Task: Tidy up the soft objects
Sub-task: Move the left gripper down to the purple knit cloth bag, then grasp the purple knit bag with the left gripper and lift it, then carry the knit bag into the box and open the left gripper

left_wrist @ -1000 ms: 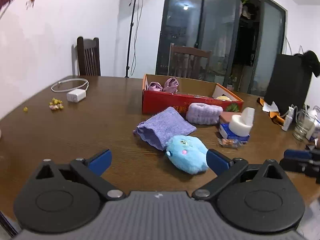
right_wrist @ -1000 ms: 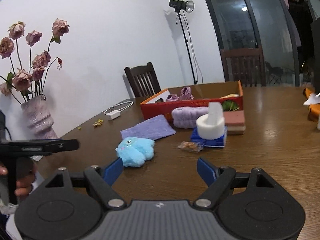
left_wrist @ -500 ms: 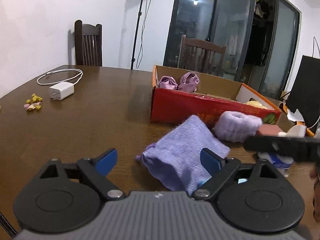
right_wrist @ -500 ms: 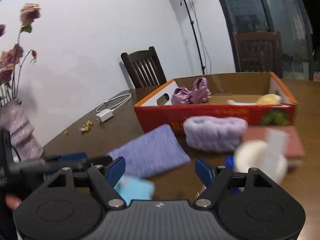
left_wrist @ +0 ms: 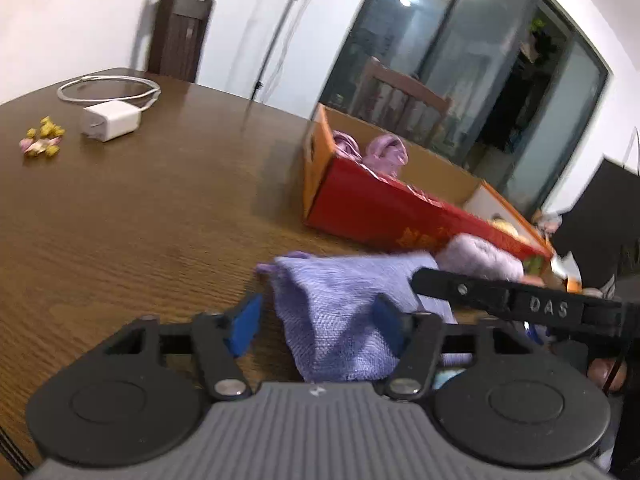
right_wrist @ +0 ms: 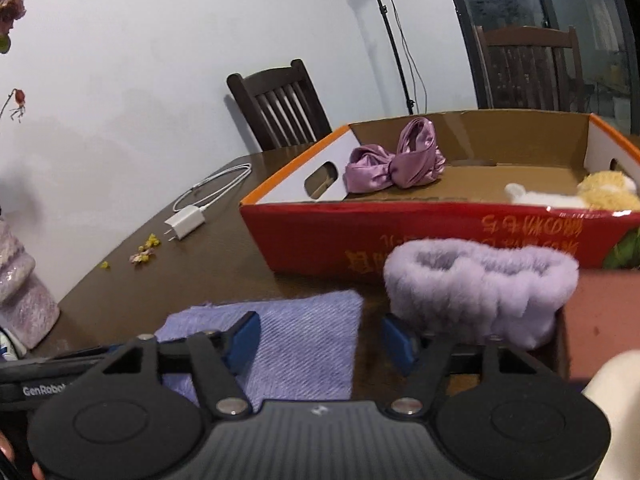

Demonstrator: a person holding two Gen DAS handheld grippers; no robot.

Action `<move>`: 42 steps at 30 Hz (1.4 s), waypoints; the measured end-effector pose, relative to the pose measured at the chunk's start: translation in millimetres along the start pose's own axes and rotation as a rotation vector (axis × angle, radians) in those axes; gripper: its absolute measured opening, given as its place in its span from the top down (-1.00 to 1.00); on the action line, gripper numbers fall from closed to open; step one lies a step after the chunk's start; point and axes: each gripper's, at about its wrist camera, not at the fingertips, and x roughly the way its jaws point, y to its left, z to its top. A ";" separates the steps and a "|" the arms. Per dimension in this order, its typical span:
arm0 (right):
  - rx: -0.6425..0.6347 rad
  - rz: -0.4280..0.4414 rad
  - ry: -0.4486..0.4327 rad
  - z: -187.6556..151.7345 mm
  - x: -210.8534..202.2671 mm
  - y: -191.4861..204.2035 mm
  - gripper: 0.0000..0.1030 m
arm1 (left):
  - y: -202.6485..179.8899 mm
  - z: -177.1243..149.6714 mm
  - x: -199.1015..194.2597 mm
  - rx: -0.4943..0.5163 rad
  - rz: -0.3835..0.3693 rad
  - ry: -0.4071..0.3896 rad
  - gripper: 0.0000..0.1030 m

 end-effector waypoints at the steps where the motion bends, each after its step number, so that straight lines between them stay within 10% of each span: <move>1: -0.007 0.010 0.005 -0.4 0.5 0.9 0.13 | -1.7 -0.1 1.3 0.010 -0.008 0.011 0.21; 4: -0.048 0.003 0.024 -3.8 2.6 5.8 0.89 | -7.0 -1.5 4.0 0.027 -0.038 0.040 0.60; 17: -0.170 0.003 -0.234 -14.9 -136.8 61.3 0.93 | -74.2 0.1 -108.4 0.153 -0.107 -0.140 0.78; 31: -0.021 -0.047 -0.168 -124.4 -232.8 25.5 0.92 | -134.9 -81.7 -116.5 0.245 -0.193 0.073 0.78; 42: 0.014 -0.007 -0.205 -112.1 -235.1 10.0 0.92 | -141.9 -54.1 -115.2 0.229 -0.222 0.049 0.78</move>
